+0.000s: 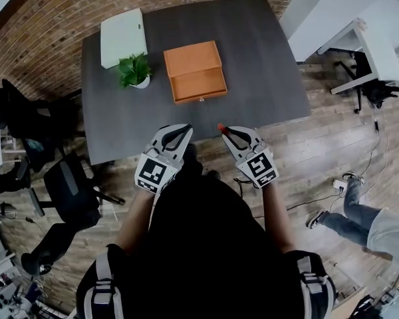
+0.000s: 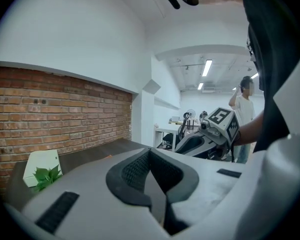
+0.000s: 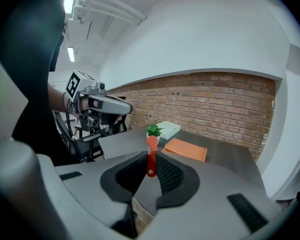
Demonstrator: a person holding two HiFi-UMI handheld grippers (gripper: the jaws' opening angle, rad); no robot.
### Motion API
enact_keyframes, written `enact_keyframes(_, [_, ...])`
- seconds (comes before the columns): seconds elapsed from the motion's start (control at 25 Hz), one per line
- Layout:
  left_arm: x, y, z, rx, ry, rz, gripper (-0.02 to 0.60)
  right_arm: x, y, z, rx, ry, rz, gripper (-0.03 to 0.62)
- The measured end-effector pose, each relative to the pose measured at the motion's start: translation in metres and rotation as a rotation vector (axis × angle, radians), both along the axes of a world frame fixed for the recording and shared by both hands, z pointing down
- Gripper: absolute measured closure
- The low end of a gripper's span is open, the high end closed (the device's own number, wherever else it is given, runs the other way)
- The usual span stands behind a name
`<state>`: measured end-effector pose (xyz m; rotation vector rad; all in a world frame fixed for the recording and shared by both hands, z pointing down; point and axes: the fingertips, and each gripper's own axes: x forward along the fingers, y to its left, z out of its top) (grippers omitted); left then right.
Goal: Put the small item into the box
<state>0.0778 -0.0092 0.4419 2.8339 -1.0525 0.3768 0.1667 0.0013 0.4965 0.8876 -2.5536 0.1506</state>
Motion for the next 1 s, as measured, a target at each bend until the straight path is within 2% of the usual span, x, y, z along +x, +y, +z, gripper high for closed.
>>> enact_keyframes(0.36, [-0.027,-0.069,-0.001,0.011,0.023,0.06,0.559,-0.031,-0.063,0.003,0.0,0.038,0.029,0.526])
enact_keyframes(0.6, [-0.058,-0.099,0.005,0.006,0.018,0.08,0.558,-0.063,-0.093,0.019,-0.019,0.047,0.037,0.526])
enact_keyframes(0.8, [-0.087,-0.114,0.012,-0.006,0.022,0.057,0.558,-0.09,-0.107,0.03,-0.036,0.069,0.012,0.526])
enact_keyframes(1.0, [-0.103,-0.124,0.013,-0.012,0.039,0.016,0.558,-0.1,-0.121,0.035,-0.051,0.09,-0.018,0.526])
